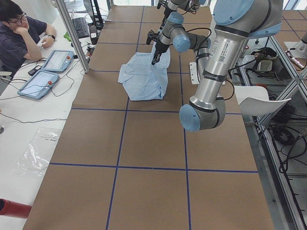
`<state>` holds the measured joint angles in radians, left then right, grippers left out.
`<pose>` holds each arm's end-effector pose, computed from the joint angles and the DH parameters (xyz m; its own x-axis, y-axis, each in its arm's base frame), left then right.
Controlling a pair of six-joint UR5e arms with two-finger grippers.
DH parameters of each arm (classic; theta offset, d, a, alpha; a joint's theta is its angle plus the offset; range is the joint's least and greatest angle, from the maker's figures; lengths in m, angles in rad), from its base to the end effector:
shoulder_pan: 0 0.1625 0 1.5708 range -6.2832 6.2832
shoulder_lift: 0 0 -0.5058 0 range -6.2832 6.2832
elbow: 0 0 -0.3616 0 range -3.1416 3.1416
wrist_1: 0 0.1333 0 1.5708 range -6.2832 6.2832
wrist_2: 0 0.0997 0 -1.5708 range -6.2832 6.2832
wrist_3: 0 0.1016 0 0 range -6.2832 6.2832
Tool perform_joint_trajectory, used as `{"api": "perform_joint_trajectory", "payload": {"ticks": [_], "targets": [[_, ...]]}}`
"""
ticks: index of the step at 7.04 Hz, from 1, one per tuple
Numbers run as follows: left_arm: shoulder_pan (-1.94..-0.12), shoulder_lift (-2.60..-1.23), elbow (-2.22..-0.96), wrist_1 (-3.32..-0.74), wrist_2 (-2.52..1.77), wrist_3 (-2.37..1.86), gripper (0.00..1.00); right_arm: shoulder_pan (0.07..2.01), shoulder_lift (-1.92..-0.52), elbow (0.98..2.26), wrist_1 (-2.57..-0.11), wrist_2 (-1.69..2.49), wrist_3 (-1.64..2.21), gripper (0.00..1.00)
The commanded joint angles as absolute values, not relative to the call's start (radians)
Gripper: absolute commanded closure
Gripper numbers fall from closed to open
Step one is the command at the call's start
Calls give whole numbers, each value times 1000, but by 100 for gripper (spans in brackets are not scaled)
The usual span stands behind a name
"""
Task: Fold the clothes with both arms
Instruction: 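Lift the hem with both grippers and fold it toward the collar, then release the hem and raise both grippers above the folded shirt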
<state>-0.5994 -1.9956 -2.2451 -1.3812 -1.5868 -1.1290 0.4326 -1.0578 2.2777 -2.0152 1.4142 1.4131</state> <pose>0.3503 -0.3988 0.2849 0.6951 0.0428 -0.7176 0.2837 0.9009 0.3286 -0.4041 -0.3509 0.2655 0.7209 0.1620 0.6739 -0.4050 0.8875 0.2199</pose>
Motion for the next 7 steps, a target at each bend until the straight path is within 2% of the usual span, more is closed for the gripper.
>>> {"api": "perform_joint_trajectory", "payload": {"ticks": [1, 3, 5, 6, 7], "targets": [[-633, -2011, -1977, -1628, -1545, -1126, 100, 510, -1055, 2003, -1713, 1408, 1362, 100], [-670, -2022, -1761, -1849, -1514, -1124, 100, 560, -1057, 1829, -1558, 1408, 1329, 100], [-676, -2040, -1601, -1954, -1465, -1126, 100, 565, -1058, 1654, -1421, 1407, 1330, 100], [-675, -2064, -1506, -2010, -1465, -1126, 100, 563, -1063, 1605, -1358, 1408, 1331, 100], [-676, -2063, -1474, -2055, -1463, -1123, 100, 564, -1065, 1612, -1342, 1408, 1330, 100]]}}
